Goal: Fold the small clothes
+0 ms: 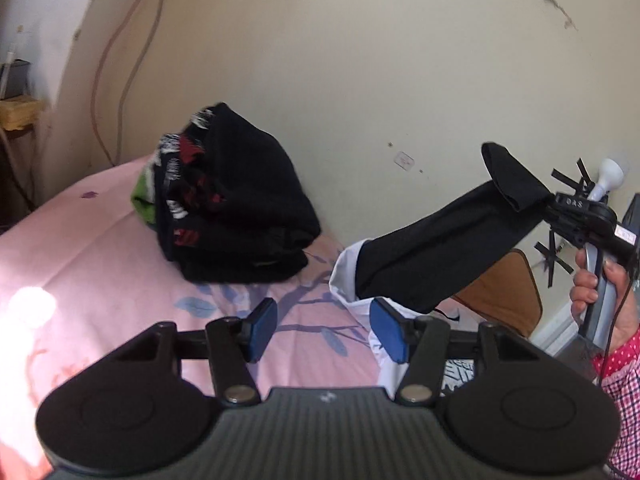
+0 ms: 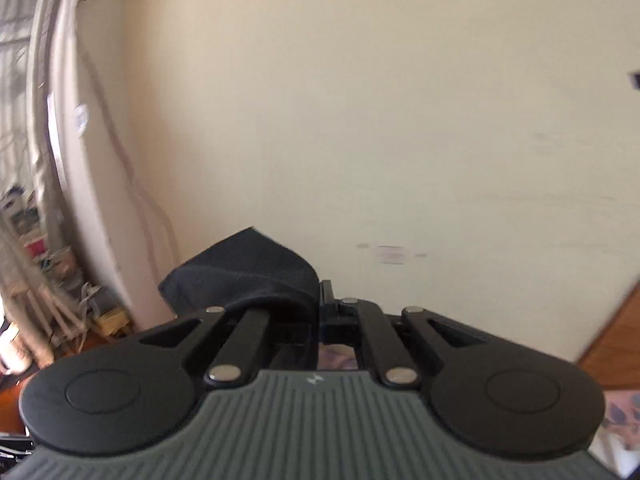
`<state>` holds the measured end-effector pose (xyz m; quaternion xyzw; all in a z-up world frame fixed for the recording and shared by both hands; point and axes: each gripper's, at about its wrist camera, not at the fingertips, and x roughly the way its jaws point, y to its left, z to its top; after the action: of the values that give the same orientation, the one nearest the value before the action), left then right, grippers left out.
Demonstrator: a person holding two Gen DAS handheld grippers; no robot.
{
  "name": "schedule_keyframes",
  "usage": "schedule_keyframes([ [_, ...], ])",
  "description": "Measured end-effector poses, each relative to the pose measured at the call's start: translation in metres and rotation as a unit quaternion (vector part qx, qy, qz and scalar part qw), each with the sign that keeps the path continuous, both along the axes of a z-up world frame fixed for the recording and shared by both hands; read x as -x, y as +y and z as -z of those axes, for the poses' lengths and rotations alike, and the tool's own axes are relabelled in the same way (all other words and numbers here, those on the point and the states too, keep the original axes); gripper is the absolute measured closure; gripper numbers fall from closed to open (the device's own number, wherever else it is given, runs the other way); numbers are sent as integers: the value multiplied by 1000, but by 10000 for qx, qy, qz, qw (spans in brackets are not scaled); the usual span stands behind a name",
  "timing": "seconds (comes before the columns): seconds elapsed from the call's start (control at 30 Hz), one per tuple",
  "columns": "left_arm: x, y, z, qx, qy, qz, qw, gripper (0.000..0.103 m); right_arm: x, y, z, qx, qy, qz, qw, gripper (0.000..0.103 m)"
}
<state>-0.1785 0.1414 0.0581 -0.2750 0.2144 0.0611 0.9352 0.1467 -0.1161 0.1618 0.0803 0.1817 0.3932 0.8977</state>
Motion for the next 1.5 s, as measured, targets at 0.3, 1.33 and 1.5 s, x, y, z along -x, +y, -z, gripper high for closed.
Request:
schedule_keyframes([
  [0.3,-221,-49,69,365,1132,1123,9865,11,-26,-146,133,100,1478,1137,9824,93],
  [1.33,-236,-105,70,-1100,404,820,9897,64,-6,-123,141,1030,635,1182,9856,53],
  [1.5,-257,-120,98,-1454,1070,1072,9777,65,6,-70,172,2430,328,582,9677,47],
])
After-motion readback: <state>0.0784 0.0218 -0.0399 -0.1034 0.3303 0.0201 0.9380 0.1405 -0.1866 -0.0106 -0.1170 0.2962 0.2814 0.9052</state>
